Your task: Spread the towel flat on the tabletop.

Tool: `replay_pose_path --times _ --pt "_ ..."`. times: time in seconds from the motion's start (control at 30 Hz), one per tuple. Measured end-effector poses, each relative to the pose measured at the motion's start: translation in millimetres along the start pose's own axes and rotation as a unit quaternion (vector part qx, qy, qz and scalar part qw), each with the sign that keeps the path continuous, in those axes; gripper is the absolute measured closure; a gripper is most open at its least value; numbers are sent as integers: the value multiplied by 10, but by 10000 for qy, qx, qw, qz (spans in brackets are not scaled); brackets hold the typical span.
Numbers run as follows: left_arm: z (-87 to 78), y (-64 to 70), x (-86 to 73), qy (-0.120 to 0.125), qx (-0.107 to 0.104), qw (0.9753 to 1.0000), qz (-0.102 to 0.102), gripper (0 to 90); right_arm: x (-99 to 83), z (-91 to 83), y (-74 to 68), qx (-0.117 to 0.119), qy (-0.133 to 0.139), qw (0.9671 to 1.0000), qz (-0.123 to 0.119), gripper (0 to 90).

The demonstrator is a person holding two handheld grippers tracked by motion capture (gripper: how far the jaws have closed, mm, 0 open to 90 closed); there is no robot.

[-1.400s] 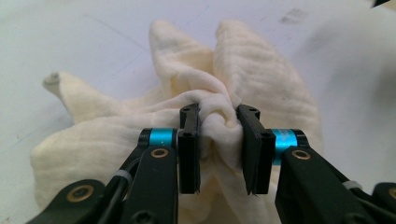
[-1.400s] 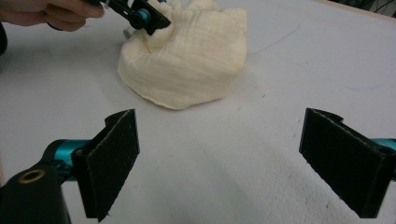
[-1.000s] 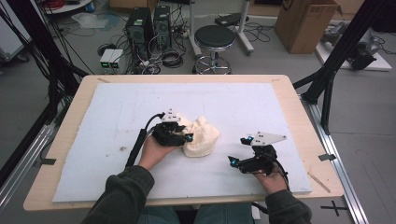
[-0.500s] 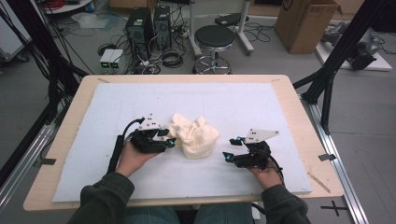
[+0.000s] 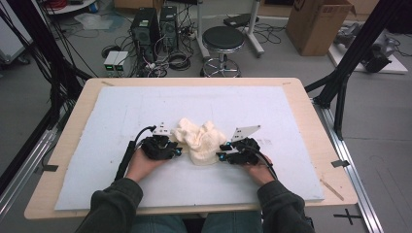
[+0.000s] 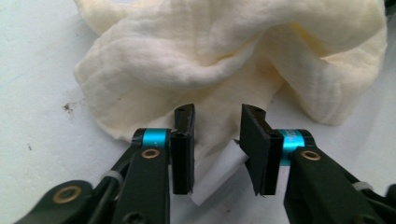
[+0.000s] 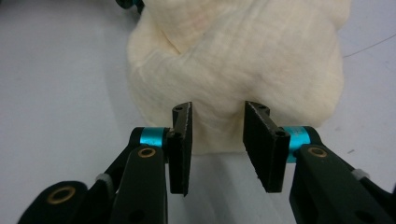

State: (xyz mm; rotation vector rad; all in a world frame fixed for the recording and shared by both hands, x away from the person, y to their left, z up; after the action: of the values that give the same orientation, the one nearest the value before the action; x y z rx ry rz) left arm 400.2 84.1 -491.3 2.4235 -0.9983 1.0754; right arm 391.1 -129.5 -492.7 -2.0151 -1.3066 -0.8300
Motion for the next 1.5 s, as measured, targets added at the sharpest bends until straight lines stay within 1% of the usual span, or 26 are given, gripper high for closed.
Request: replay_pose_path --times 0.03,0.07,0.1,0.13,0.17,0.27,0.33,0.37,0.4,0.43,0.47,0.5,0.57,0.6,0.63,0.77,0.83,0.93,1.03,1.1,1.13,1.2,1.27,1.33,1.4,1.5 --pt "4 -3 -1 -13 21 10000 7 671 0 0 0 0 0 10000 0 647" --pt "11 -4 0 1 44 10000 31 680 -9 25 17 8 -33 10000 15 667" --pt "18 -4 0 3 75 10000 57 710 -15 43 31 4 -41 10000 25 691" --pt "24 0 0 8 101 9999 62 710 -17 44 30 2 -32 10000 86 720" --pt "31 -2 3 31 141 9999 94 726 -13 48 46 -18 -4 10000 43 743" --pt "41 -9 8 64 205 9997 71 778 -19 43 68 -41 1 9999 128 798" --pt "35 -7 9 67 206 9997 123 819 -18 42 80 -60 5 9999 129 827" --pt "27 -3 11 75 219 9996 132 856 -22 31 71 -9 -10 9998 193 842" --pt "17 -4 12 72 205 9996 158 856 -22 31 71 -9 -10 9998 193 842" --pt "-1 -1 12 59 213 9996 151 863 -21 19 74 9 3 9998 192 845" --pt "-26 -1 16 75 189 9996 199 870 -25 -3 76 20 1 9998 218 845" --pt "-57 -4 26 113 185 9996 185 877 -25 -30 69 40 21 9995 300 846" --pt "-130 -9 54 215 135 9996 145 881 -14 -90 63 52 92 9995 303 846" --pt "-183 -9 75 305 139 9993 151 882 -12 -113 57 49 81 9995 301 846" --pt "-221 -9 83 337 149 9992 164 883 -5 -154 44 32 78 9995 295 846" --pt "-357 6 69 373 147 9988 276 884 28 -250 -29 40 109 9998 163 842" --pt "-426 27 56 404 154 9985 329 884 36 -300 -90 54 97 9999 130 841" --pt "-540 74 13 428 144 9980 454 884 24 -353 -173 57 25 10000 41 841" --pt "-662 139 -49 485 116 9974 524 884 1 -403 -264 69 -4 10000 4 839" --pt "-736 186 -105 508 121 9969 588 884 -16 -438 -323 93 7 10000 11 837" --pt "-764 205 -126 533 123 9969 572 884 -29 -454 -355 104 7 9999 33 838" --pt "-840 261 -190 566 51 9967 576 884 -71 -485 -415 137 -6 9999 51 837" --pt "-890 309 -242 574 32 9963 635 883 -121 -502 -464 179 -19 9998 106 833" --pt "-929 366 -291 613 16 9962 620 884 -167 -520 -516 210 -32 9997 129 828" --pt "-955 414 -347 619 4 9958 673 883 -204 -535 -571 232 -38 9995 195 814" --pt "-995 503 -437 624 -68 9956 692 883 -251 -541 -639 276 -74 9995 143 798"
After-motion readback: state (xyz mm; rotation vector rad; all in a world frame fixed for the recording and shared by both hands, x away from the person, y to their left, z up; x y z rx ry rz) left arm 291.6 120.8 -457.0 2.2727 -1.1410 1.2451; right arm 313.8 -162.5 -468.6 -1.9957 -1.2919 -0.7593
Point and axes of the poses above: each handheld gripper's, and its own axes: z roughly forward along the jaws, x roughly out of its top, y roughly to its right, the point moved 8 cm from there along z, roughly forward along the jaws, and after that the axes turned 7 degrees about x, right-handed, at the moved point
